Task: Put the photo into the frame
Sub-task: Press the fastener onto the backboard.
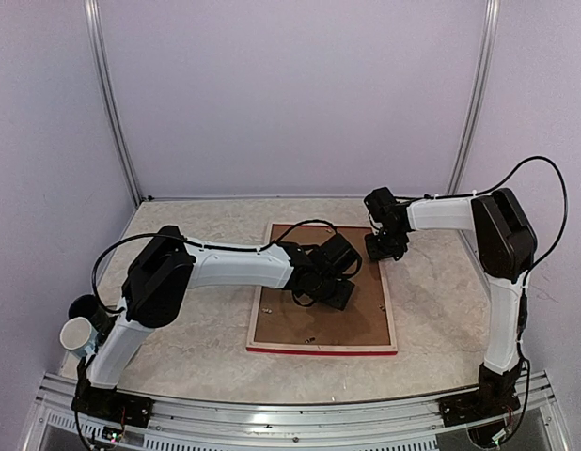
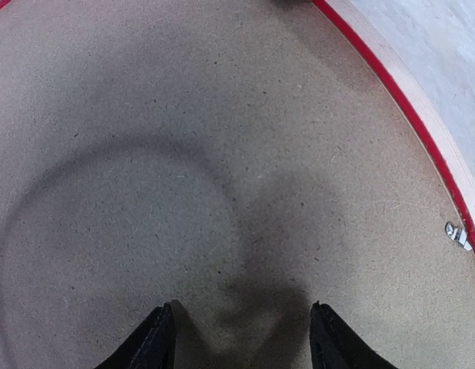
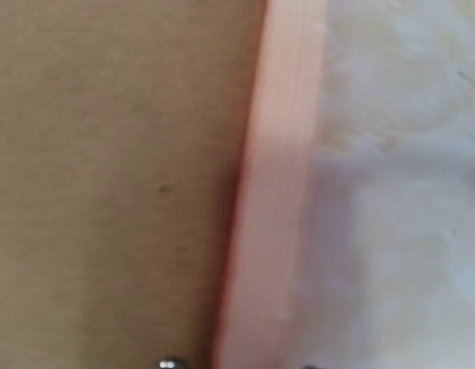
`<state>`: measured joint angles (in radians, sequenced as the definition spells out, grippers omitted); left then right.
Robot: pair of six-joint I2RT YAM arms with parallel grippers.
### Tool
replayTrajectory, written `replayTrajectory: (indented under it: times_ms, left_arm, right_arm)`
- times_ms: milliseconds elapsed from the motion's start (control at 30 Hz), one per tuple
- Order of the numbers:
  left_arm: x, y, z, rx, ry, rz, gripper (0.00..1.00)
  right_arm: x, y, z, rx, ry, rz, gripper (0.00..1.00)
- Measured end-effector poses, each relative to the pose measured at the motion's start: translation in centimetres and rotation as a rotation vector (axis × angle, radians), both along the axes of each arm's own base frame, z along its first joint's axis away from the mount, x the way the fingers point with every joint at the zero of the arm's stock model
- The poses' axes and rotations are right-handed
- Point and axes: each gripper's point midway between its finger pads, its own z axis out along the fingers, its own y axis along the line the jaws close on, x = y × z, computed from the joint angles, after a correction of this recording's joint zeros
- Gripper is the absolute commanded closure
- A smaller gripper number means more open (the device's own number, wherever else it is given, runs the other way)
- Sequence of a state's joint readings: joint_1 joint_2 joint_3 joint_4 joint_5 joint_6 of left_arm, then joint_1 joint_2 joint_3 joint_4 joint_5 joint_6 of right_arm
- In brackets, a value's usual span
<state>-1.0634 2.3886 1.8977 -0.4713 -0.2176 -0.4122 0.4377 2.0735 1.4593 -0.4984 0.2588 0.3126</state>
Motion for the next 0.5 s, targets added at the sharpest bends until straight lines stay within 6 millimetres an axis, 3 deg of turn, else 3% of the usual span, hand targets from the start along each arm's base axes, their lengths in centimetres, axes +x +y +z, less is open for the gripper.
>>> replayTrajectory:
  times_ms: [167,267,500]
  left_arm:
    - [0.08,0.02,-0.19,-0.008,-0.010,0.005,0.42]
    - [0.03,0.04,-0.24,-0.013,-0.014,0.005,0.42]
    - [0.10,-0.05,-0.17,-0.029,-0.023,0.006,0.42]
  right_arm:
    - [-0.05,0.16,-0.13,0.010,0.006,0.017,0.69]
    - [-0.02,0.19,-0.12,0.006,0.006,0.027,0.80]
    - [-0.03,0.07,-0.04,-0.008,0.006,0.039,0.85]
